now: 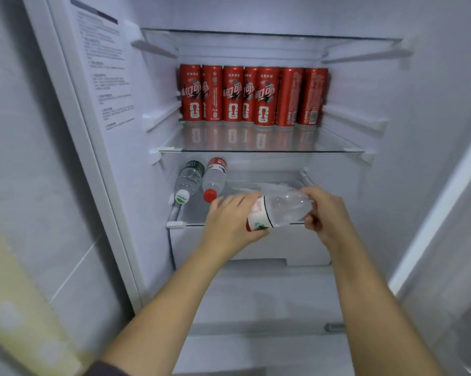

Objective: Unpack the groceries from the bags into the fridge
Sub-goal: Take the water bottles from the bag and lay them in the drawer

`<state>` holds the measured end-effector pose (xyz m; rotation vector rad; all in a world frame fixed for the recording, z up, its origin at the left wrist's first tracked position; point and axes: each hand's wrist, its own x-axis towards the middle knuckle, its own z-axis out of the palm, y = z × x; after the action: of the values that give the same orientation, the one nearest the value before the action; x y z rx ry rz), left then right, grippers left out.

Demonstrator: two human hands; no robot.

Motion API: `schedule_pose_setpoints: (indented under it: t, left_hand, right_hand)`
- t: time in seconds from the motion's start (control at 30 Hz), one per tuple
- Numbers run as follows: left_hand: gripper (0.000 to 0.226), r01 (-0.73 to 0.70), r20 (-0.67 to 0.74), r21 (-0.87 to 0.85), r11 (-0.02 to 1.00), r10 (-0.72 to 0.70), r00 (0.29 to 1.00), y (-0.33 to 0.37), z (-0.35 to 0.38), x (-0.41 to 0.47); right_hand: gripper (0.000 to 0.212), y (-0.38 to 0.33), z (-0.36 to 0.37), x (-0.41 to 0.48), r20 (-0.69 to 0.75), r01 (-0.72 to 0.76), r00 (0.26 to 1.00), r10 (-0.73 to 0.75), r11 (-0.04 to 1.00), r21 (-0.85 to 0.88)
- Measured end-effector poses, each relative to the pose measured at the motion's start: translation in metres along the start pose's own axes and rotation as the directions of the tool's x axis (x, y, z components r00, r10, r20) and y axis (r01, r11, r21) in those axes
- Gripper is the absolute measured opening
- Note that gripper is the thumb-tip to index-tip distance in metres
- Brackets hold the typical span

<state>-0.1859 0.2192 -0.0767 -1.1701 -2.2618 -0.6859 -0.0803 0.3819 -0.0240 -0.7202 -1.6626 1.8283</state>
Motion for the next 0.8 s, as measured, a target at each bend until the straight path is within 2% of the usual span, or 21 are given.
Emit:
schedule_pose_setpoints:
  t: [0.13, 0.23, 0.37, 0.5, 0.6, 0.7, 0.77, 0.8]
  left_hand:
    - [0.072, 0.002, 0.045, -0.011, 1.000, -0.001, 0.999, -0.012, 0.001, 0.023]
    - [0.076, -0.005, 0.110, 0.019, 1.000, 0.003, 0.994, -0.014, 0.004, 0.036]
    - [0.082, 0.150, 0.137, 0.057, 0.987, -0.157, 0.978, -0.034, 0.006, 0.039]
    - [0.074, 0.270, 0.145, 0.246, 0.931, -0.310, 0.939, -0.064, -0.002, 0.033]
    - [0.073, 0.359, 0.163, 0.273, 0.893, -0.410, 0.897, -0.078, -0.004, 0.032]
    - [0.067, 0.354, 0.205, 0.309, 0.883, -0.425, 0.882, -0.086, -0.003, 0.029]
    - [0.063, 0.333, 0.215, 0.338, 0.880, -0.417, 0.883, -0.089, -0.003, 0.029]
    - [0.061, 0.329, 0.213, 0.340, 0.881, -0.412, 0.886, -0.089, -0.003, 0.029]
  right_hand:
    - [0.014, 0.007, -0.006, 0.006, -0.176, -0.009, 0.984, 0.039, 0.985, 0.170]
    - [0.014, 0.013, -0.002, 0.006, -0.240, -0.007, 0.969, 0.066, 0.970, 0.241]
    - [0.012, 0.018, 0.004, 0.007, -0.299, 0.048, 0.953, 0.043, 0.955, 0.291]
    - [0.011, 0.026, 0.012, 0.023, -0.349, 0.102, 0.937, 0.016, 0.943, 0.318]
    - [0.011, 0.034, 0.027, 0.039, -0.342, 0.079, 0.939, 0.038, 0.944, 0.322]
    - [0.013, 0.040, 0.048, 0.058, -0.256, -0.025, 0.961, 0.104, 0.955, 0.295]
    - [0.022, 0.040, 0.064, 0.067, -0.176, -0.102, 0.974, 0.141, 0.972, 0.211]
    - [0.028, 0.039, 0.073, 0.070, -0.137, -0.125, 0.981, 0.140, 0.986, 0.112]
